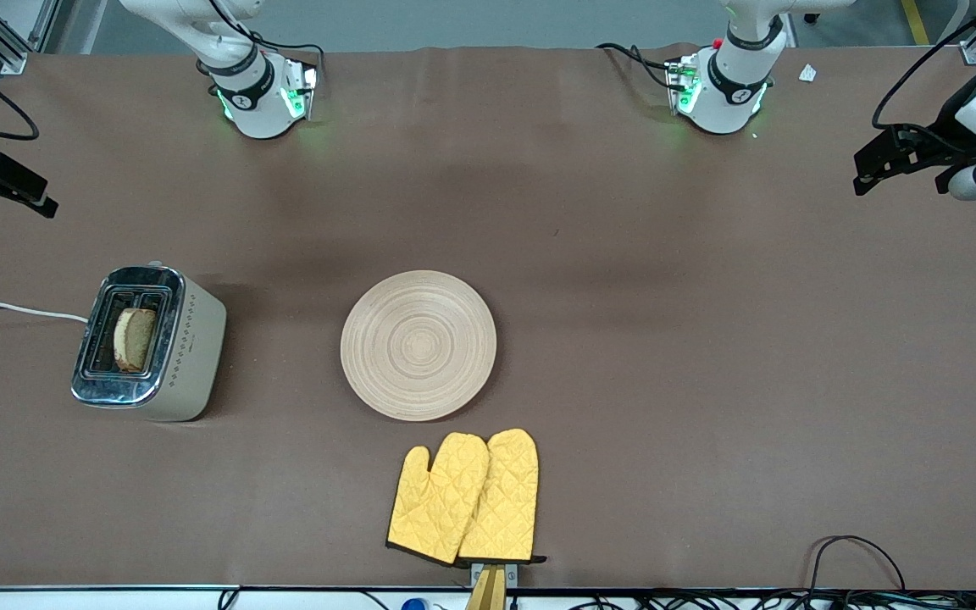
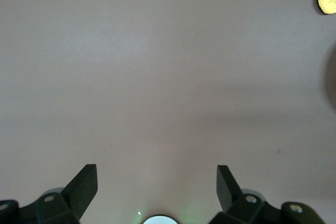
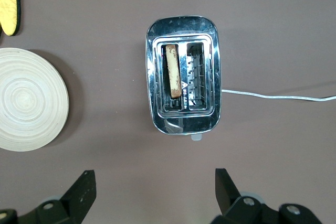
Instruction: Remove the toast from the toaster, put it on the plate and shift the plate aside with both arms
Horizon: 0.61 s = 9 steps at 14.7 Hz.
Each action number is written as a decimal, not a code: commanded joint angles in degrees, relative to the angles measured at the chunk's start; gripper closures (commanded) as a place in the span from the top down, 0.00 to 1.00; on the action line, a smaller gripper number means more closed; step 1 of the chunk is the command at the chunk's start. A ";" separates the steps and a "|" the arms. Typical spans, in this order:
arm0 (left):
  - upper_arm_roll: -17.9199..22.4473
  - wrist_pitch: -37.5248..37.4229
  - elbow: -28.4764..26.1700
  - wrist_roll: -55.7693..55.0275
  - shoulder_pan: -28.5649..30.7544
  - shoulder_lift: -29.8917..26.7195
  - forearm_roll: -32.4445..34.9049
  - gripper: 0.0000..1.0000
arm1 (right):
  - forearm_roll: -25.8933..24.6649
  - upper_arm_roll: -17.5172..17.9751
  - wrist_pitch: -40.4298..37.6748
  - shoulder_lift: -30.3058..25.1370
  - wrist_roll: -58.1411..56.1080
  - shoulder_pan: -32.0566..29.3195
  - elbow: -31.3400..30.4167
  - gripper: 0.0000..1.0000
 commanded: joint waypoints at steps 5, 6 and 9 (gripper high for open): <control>-0.32 -0.22 1.15 0.24 0.19 0.55 0.80 1.00 | -0.09 0.68 1.02 -1.45 0.28 -0.58 -1.59 1.00; -0.15 -0.22 1.15 0.24 0.19 0.55 0.71 1.00 | -0.09 0.68 1.11 -1.45 0.37 -0.58 -1.59 1.00; -0.15 -0.22 1.15 -0.02 0.19 0.55 0.36 1.00 | 0.00 0.77 0.94 -1.27 0.37 -0.58 -1.33 1.00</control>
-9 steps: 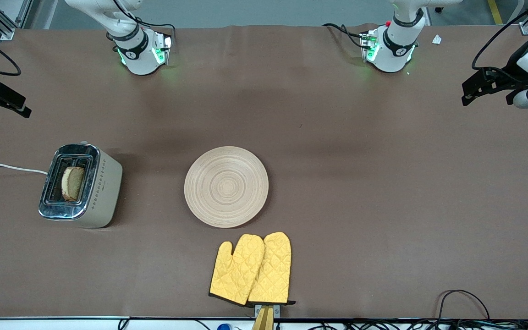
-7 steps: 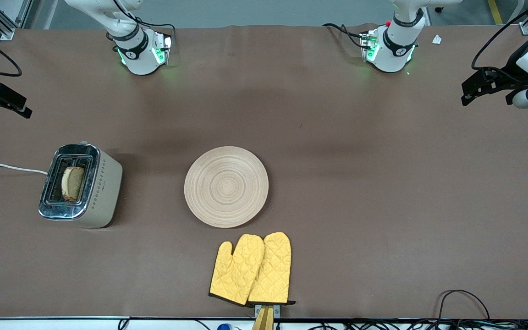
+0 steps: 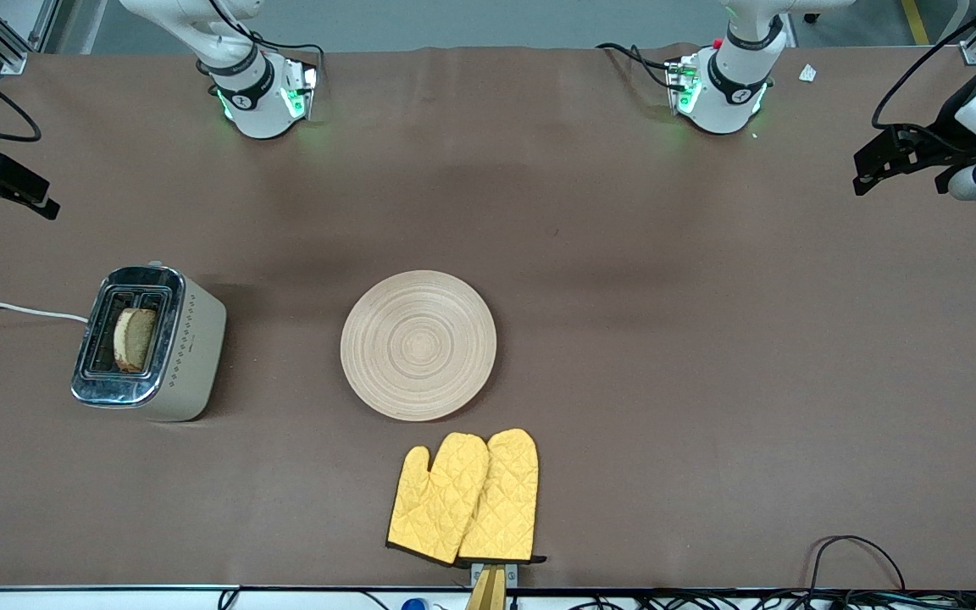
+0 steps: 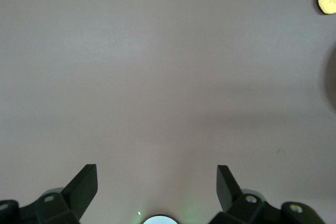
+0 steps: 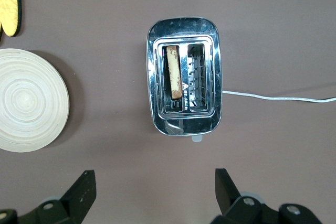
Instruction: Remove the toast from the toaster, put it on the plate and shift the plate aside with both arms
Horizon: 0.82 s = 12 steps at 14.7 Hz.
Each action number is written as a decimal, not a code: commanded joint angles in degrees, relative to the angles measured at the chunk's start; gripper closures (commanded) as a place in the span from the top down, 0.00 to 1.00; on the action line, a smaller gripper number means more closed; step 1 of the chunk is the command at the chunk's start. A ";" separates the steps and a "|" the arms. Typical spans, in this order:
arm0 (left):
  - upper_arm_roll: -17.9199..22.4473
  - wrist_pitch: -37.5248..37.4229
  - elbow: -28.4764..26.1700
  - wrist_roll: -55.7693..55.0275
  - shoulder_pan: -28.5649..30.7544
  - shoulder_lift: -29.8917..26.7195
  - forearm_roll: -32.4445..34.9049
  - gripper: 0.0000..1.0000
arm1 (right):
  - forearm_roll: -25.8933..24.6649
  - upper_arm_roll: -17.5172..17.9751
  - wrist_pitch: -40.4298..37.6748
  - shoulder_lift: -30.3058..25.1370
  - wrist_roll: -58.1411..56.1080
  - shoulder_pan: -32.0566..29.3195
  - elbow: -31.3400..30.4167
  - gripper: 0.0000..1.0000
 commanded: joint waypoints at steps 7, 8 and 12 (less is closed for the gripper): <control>-0.31 2.24 2.29 -0.29 0.04 3.62 -0.08 1.00 | 0.23 0.62 7.68 2.15 0.79 -0.58 -1.82 1.00; -0.31 2.33 2.99 0.06 0.13 4.50 -0.08 1.00 | 0.23 0.62 9.44 3.12 1.75 -0.49 -2.79 1.00; 0.05 2.51 4.75 0.51 0.13 6.43 0.27 1.00 | 0.23 0.62 15.85 9.79 3.96 0.48 -4.81 1.00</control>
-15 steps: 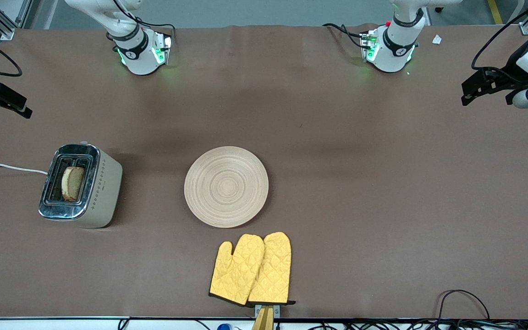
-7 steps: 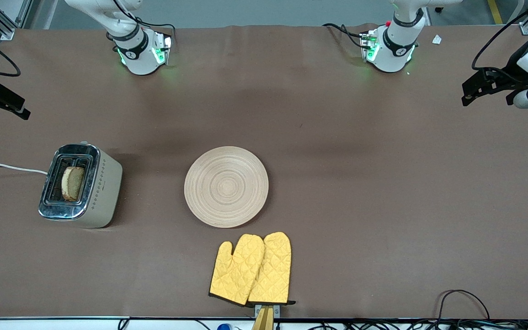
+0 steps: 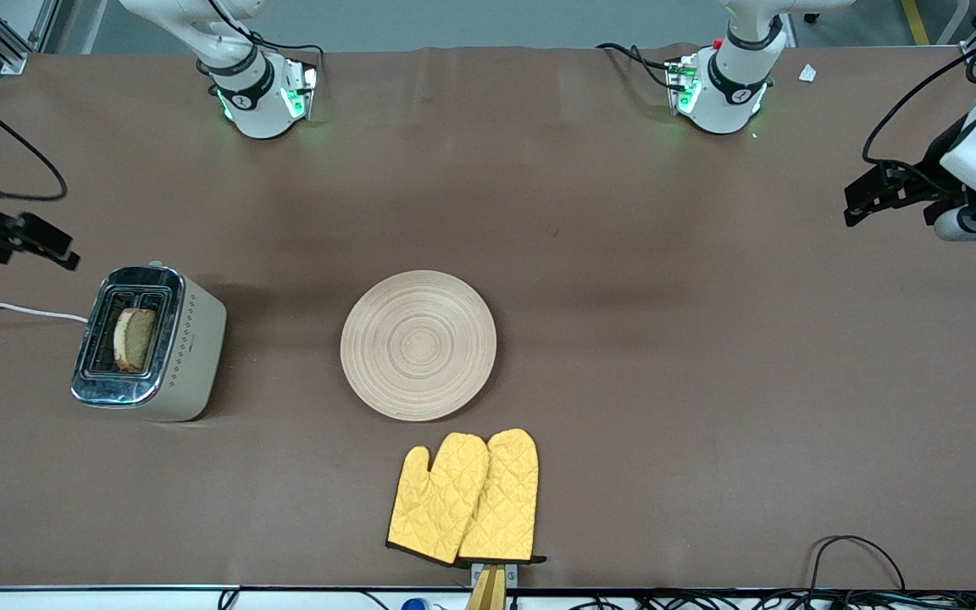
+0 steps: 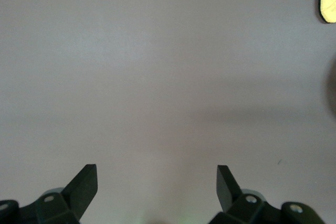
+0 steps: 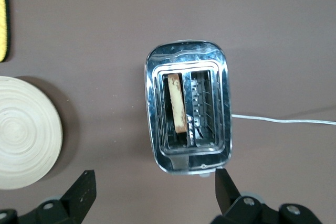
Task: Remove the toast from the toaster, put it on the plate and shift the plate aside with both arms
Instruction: 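Reach the right gripper down over the bread slice in the toaster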
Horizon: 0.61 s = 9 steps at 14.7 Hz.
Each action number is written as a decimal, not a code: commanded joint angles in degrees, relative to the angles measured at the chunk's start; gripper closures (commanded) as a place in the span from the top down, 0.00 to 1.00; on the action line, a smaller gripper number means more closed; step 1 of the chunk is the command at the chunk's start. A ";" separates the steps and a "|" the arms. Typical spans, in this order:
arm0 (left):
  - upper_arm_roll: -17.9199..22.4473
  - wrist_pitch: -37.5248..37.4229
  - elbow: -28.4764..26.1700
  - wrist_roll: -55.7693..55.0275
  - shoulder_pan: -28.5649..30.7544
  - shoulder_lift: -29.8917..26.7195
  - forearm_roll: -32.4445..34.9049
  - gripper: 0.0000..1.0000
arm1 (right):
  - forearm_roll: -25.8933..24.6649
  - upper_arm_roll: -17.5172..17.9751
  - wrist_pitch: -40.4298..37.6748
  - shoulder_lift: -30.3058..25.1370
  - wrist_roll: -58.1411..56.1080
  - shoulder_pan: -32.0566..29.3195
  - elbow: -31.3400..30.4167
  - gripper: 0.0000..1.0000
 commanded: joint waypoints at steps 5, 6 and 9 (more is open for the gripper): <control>0.20 -0.28 3.34 0.64 0.28 2.63 0.18 1.00 | 0.07 0.26 16.04 9.22 1.46 -0.24 -6.87 1.00; 0.20 -0.28 3.34 0.64 0.28 2.54 0.27 1.00 | 0.07 0.26 17.01 10.54 1.37 -0.24 -6.78 1.00; 0.20 -0.28 3.43 0.64 0.28 2.63 0.36 1.00 | 0.07 0.26 19.13 13.54 1.37 -0.33 -6.78 1.00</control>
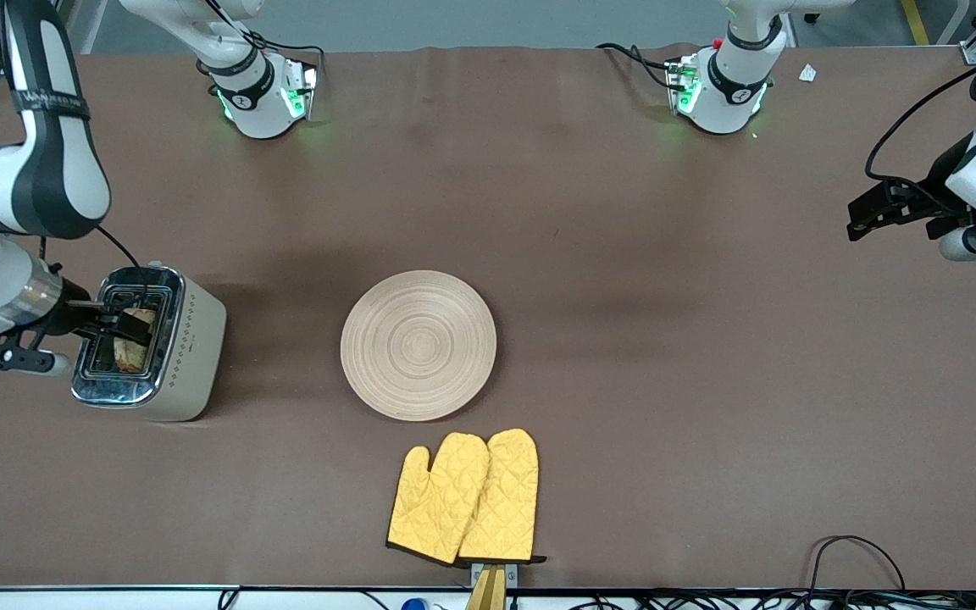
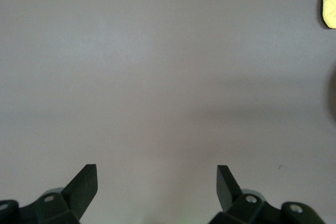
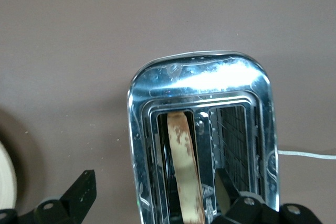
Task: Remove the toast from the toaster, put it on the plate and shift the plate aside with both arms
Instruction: 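Reach the right gripper down over the bread slice in the toaster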
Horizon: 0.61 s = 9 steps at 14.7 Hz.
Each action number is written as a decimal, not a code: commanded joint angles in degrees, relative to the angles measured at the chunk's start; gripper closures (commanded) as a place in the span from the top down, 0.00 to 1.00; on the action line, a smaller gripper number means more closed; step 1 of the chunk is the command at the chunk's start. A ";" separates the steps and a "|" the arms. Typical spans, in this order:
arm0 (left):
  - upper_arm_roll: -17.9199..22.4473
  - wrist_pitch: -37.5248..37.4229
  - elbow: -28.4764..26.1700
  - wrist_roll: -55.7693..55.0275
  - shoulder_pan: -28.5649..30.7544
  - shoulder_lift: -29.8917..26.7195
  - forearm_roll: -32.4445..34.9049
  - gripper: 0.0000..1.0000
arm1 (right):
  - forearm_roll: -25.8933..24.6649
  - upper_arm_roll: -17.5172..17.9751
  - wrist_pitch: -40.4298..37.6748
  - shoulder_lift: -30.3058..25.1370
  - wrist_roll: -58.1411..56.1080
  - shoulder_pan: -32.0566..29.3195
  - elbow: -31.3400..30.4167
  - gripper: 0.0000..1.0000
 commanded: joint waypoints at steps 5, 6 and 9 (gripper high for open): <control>0.04 -0.37 1.39 0.56 0.10 0.44 0.45 1.00 | -0.02 0.26 0.78 2.04 -0.32 -2.32 -0.21 0.48; -0.05 -0.37 1.39 0.56 0.10 0.44 0.45 1.00 | -0.02 0.26 0.52 2.04 -0.33 -2.33 -0.12 0.24; -0.05 -0.37 1.39 0.65 0.10 0.35 0.62 1.00 | -0.02 0.26 0.34 2.04 -0.33 -2.68 -0.03 0.03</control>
